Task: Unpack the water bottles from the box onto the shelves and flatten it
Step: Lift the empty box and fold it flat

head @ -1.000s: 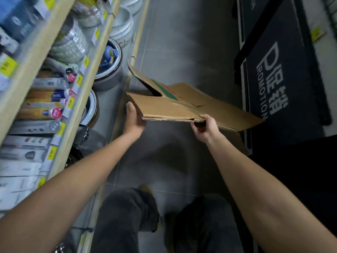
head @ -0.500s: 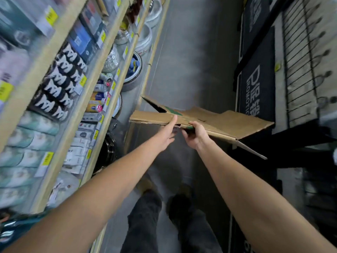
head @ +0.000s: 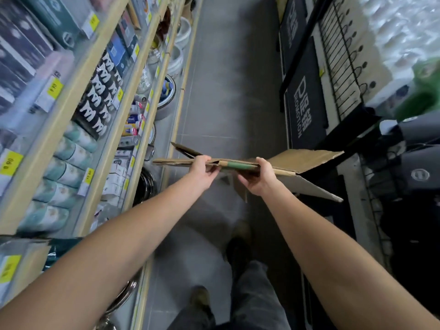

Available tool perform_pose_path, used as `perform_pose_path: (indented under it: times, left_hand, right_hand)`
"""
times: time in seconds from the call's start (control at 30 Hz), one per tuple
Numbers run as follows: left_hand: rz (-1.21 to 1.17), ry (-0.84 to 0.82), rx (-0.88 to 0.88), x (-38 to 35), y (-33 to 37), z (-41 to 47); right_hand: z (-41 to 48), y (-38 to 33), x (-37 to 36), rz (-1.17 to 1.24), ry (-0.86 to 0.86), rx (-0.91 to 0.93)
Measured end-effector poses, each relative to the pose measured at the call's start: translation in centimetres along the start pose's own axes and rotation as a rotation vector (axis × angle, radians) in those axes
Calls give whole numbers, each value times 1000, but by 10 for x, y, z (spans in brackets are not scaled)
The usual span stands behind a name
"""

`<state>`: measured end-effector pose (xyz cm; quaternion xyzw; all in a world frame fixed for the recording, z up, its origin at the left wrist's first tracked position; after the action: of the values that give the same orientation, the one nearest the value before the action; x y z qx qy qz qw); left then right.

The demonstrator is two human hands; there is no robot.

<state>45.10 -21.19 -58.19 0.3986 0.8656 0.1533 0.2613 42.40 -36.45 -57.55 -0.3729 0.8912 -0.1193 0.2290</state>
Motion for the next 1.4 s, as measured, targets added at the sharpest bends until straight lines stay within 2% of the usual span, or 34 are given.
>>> perform_pose_path:
  times: [0.13, 0.37, 0.5, 0.67, 0.77, 0.87, 1.07, 1.1, 1.2, 1.4]
  left_hand:
    - [29, -26, -13, 57, -10, -35]
    - [119, -34, -33, 100, -30, -91]
    - [6, -21, 1, 130, -53, -120]
    - [-133, 31, 19, 160, -82, -146]
    - [-188, 65, 40, 180, -112, -166]
    - [-224, 101, 34, 200, -152, -187]
    - [-392, 202, 11, 251, -221, -231]
    - [-479, 258, -29, 280, -245, -251]
    - [-515, 309, -26, 315, -267, -275]
    - [-792, 574, -117, 440, -352, -360]
  right_hand:
    - [-40, 43, 32, 121, 78, 37]
    - [-104, 82, 83, 47, 190, 37]
    - [-122, 92, 90, -20, 234, 85]
    - [-136, 100, 92, -246, 274, 139]
    - [-136, 108, 99, -333, 244, 202]
    - [-132, 119, 115, -548, 220, 237]
    - [-138, 163, 136, -808, 92, 173]
    - [-147, 190, 137, -917, 35, 137]
    - [-150, 227, 137, -1006, -52, 53]
    - [-197, 382, 152, -1370, -245, -133]
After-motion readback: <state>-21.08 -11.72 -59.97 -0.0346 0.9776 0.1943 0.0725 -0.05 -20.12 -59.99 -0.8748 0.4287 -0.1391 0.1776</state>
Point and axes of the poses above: each hand's wrist, its own z-axis towards the middle knuckle, its own x-axis out of the back of the hand, y = z × x, the point moved 3 cm from there along z, towards the middle knuckle
